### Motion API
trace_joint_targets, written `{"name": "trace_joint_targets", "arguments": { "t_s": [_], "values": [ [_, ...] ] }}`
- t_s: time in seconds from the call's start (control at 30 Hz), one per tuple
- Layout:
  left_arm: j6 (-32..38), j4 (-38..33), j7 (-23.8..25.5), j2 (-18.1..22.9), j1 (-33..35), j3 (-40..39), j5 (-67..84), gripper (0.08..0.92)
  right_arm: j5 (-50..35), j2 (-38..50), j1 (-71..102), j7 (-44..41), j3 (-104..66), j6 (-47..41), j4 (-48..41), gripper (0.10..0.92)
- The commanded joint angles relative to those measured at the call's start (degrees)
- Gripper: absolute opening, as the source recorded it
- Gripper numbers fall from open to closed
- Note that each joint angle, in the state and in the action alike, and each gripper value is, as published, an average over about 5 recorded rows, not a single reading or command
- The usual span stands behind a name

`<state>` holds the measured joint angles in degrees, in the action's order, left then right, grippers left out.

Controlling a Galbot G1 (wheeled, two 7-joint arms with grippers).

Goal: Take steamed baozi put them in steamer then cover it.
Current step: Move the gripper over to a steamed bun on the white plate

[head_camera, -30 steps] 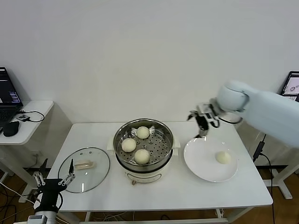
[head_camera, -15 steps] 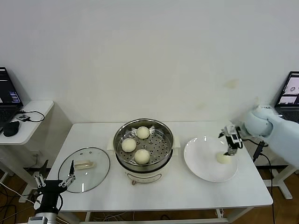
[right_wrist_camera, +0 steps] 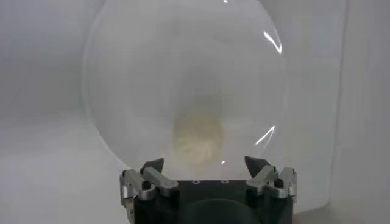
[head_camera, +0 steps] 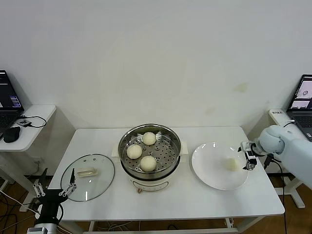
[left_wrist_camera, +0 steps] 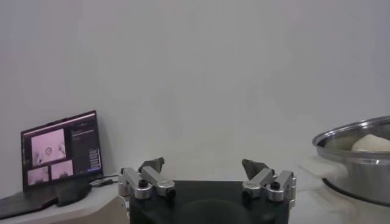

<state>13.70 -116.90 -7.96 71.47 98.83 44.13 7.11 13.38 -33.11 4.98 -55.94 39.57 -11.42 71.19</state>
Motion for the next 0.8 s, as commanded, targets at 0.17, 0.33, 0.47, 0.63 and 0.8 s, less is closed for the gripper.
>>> {"name": "trace_joint_targets", "arguments": {
  "t_s": [0.17,0.33,0.47,0.63,0.8],
  "values": [
    [0.0,0.2,0.0,0.2,0.0,0.5,0.0,0.823,3.0,-7.4,3.2,1.1,-3.2,1.1,-8.1,0.823],
    [0.1,0.4,0.0,0.4,0.0,0.6,0.0,0.823,3.6,-8.9,3.3,0.9,-3.1,0.9,-9.3,0.823],
    [0.1,0.5,0.0,0.5,0.1,0.5,0.0,0.823,3.9,-9.2,3.4,0.5,-3.0,0.8,-9.5,0.823],
    [0.1,0.6,0.0,0.8,0.0,0.4,0.0,0.823,4.3,-9.4,3.3,0.1,-3.0,0.7,-9.9,0.803],
    [0.1,0.7,0.0,0.8,-0.1,0.3,0.0,0.823,4.8,-9.3,3.5,-0.4,-3.1,0.5,-9.7,0.758]
  ]
}}
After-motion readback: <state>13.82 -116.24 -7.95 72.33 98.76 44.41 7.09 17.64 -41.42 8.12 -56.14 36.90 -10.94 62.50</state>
